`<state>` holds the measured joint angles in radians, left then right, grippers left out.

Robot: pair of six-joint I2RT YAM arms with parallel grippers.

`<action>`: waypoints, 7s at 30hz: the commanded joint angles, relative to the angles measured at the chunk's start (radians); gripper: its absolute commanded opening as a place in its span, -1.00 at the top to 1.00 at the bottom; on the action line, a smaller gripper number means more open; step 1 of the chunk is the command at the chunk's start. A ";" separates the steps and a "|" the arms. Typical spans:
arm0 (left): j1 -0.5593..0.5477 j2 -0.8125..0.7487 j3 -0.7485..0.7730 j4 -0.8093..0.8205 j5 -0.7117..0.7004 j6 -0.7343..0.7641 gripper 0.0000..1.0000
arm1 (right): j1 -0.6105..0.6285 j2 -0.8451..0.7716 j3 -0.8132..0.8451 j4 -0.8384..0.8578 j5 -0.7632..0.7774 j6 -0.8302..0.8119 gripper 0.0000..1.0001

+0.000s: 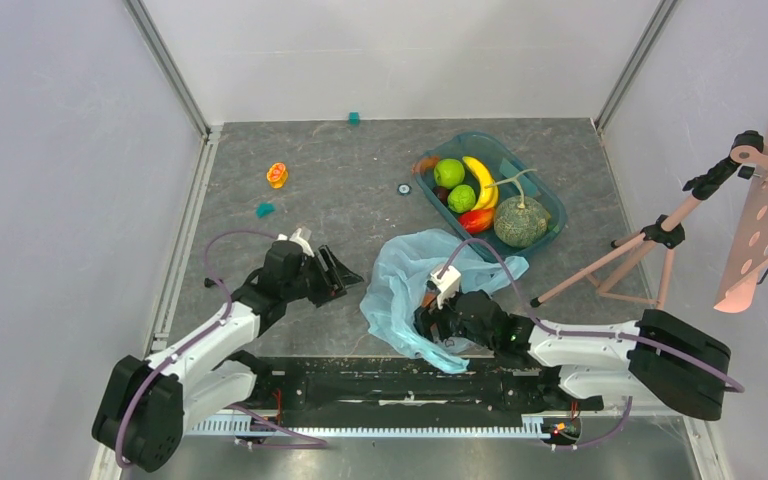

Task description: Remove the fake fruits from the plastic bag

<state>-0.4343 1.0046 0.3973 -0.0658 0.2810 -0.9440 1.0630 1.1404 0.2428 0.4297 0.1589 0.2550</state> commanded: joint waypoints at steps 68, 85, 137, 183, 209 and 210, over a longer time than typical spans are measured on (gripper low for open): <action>-0.032 0.038 -0.079 0.075 -0.043 0.001 0.96 | -0.001 -0.094 -0.050 0.030 0.029 -0.012 -0.03; -0.017 0.033 -0.055 0.073 0.023 0.017 0.55 | -0.001 -0.209 -0.135 0.016 0.071 0.033 -0.06; -0.065 -0.023 -0.084 -0.008 -0.059 0.029 0.96 | -0.001 -0.064 -0.072 0.176 0.040 0.114 -0.96; -0.066 -0.004 -0.166 0.095 -0.007 0.016 0.96 | 0.007 0.363 0.199 0.290 0.013 0.189 -0.96; -0.063 -0.004 -0.143 0.073 -0.054 0.037 0.96 | 0.007 -0.102 0.087 -0.092 0.172 0.148 -0.23; -0.062 -0.001 -0.140 0.072 -0.055 0.037 0.96 | 0.006 -0.143 0.082 -0.123 0.186 0.146 -0.22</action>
<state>-0.5049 0.9981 0.2325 -0.0063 0.2405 -0.9447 1.0695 1.1175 0.3481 0.4278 0.2550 0.4145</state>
